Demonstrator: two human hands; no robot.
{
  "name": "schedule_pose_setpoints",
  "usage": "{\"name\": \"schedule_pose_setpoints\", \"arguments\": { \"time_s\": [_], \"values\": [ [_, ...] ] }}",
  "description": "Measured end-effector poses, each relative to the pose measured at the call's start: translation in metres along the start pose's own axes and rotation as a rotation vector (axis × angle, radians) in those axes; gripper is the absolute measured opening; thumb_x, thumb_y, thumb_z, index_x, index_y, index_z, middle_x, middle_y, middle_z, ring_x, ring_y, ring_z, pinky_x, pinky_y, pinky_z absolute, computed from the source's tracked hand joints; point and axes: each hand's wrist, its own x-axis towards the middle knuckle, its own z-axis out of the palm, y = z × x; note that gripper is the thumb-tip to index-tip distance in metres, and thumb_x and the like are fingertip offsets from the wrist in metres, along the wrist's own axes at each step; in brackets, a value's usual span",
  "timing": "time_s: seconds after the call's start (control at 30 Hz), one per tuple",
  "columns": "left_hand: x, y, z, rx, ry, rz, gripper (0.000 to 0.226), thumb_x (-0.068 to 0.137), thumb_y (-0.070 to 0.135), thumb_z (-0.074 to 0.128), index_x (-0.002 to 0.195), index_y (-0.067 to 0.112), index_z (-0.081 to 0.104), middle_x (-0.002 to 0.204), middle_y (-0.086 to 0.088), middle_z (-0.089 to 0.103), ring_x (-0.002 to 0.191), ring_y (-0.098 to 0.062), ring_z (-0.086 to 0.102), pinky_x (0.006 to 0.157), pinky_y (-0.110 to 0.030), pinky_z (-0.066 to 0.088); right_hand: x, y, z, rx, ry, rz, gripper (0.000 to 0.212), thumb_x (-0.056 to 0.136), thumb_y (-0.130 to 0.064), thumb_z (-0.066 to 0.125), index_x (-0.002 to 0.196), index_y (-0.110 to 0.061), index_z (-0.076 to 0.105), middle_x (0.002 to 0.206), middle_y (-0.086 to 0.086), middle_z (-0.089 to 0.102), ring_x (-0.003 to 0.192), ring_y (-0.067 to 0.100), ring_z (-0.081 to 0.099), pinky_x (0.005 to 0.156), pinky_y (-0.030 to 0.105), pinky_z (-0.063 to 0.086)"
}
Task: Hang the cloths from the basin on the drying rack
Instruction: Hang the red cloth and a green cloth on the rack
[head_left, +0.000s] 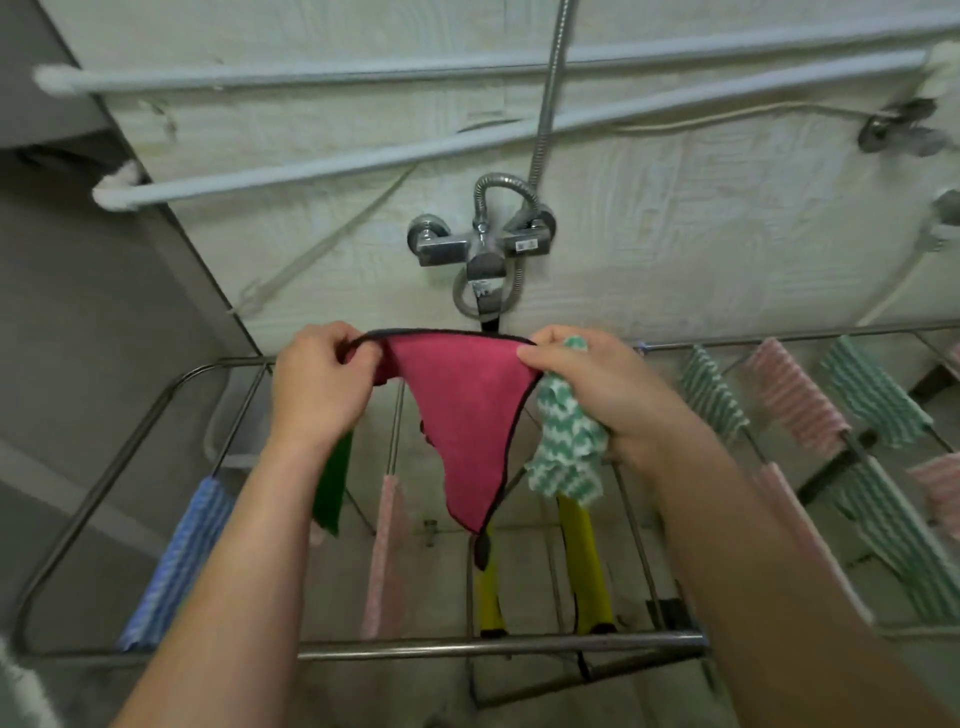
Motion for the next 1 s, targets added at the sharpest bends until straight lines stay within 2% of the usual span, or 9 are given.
{"name": "schedule_pose_setpoints", "arguments": {
  "time_s": [0.1,0.2,0.33,0.47,0.6,0.73,0.8,0.9,1.0],
  "values": [
    [0.017,-0.028,-0.005,-0.267,-0.135,-0.093,0.025,0.083,0.013,0.057,0.061,0.003,0.057,0.055,-0.005,0.052,0.052,-0.014,0.044,0.056,-0.028,0.036,0.035,0.003,0.02,-0.266,0.19,-0.095,0.017,0.09,-0.025,0.06,0.074,-0.023,0.062,0.071,-0.002,0.057,0.067,0.012,0.051,0.065,0.028,0.038],
    [0.02,-0.046,-0.008,-0.436,-0.269,-0.116,0.029,0.087,0.01,0.058,0.058,0.007,0.055,0.046,0.006,0.044,0.044,-0.006,0.039,0.047,-0.022,0.03,0.074,0.007,0.033,-0.564,0.332,-0.185,0.017,0.091,-0.025,0.058,0.077,-0.02,0.066,0.07,-0.005,0.061,0.068,0.012,0.055,0.066,0.028,0.041],
    [0.013,-0.063,0.003,-0.564,-0.474,-0.23,0.032,0.094,0.018,0.054,0.065,0.007,0.06,0.051,0.005,0.05,0.048,-0.006,0.045,0.05,-0.023,0.033,0.123,0.014,0.052,-0.895,0.314,-0.156,0.025,0.092,-0.026,0.052,0.088,-0.012,0.072,0.083,0.007,0.069,0.081,0.025,0.062,0.069,0.032,0.049],
    [-0.008,-0.076,0.029,-0.605,-0.727,-0.277,0.04,0.095,0.032,0.052,0.078,-0.002,0.064,0.071,-0.007,0.053,0.066,-0.017,0.05,0.069,-0.03,0.033,0.153,0.027,0.067,-0.914,0.217,-0.046,0.024,0.094,-0.022,0.051,0.098,-0.012,0.072,0.098,0.011,0.069,0.082,0.023,0.057,0.075,0.031,0.047],
    [-0.031,-0.068,0.06,-0.642,-0.974,-0.274,0.041,0.096,0.032,0.05,0.095,-0.007,0.062,0.088,-0.011,0.057,0.082,-0.021,0.052,0.078,-0.033,0.039,0.165,0.039,0.082,-0.771,0.367,-0.104,0.025,0.094,-0.016,0.049,0.096,-0.011,0.073,0.097,0.01,0.07,0.081,0.019,0.057,0.066,0.021,0.035],
    [-0.029,-0.056,0.072,-0.807,-0.971,-0.351,0.02,0.095,0.024,0.054,0.101,0.008,0.065,0.096,-0.004,0.064,0.093,-0.015,0.06,0.093,-0.031,0.046,0.168,0.035,0.096,-0.682,0.512,-0.254,0.025,0.096,-0.013,0.049,0.103,-0.008,0.072,0.098,0.008,0.071,0.081,0.008,0.054,0.064,0.013,0.03],
    [-0.024,-0.048,0.066,-0.907,-0.945,-0.383,0.009,0.093,0.019,0.057,0.093,0.015,0.065,0.09,0.002,0.065,0.086,-0.008,0.062,0.087,-0.02,0.047,0.167,0.027,0.097,-0.646,0.559,-0.336,0.024,0.095,-0.013,0.049,0.103,-0.009,0.072,0.095,0.002,0.07,0.079,0.0,0.051,0.066,0.012,0.032],
    [-0.017,-0.054,0.063,-1.001,-0.846,-0.399,0.013,0.077,0.025,0.063,0.085,0.017,0.071,0.083,0.0,0.068,0.081,-0.013,0.064,0.078,-0.023,0.047,0.172,0.022,0.096,-0.657,0.561,-0.39,0.024,0.094,-0.013,0.05,0.103,-0.009,0.072,0.1,0.006,0.072,0.091,0.017,0.063,0.077,0.024,0.043],
    [-0.018,-0.073,0.066,-1.004,-0.732,-0.499,0.013,0.069,0.024,0.06,0.069,0.021,0.072,0.068,0.002,0.066,0.065,-0.011,0.06,0.06,-0.018,0.043,0.177,0.031,0.096,-0.78,0.491,-0.339,0.025,0.094,-0.012,0.049,0.107,-0.01,0.07,0.103,0.01,0.072,0.094,0.025,0.064,0.069,0.018,0.035]
  ]
}}
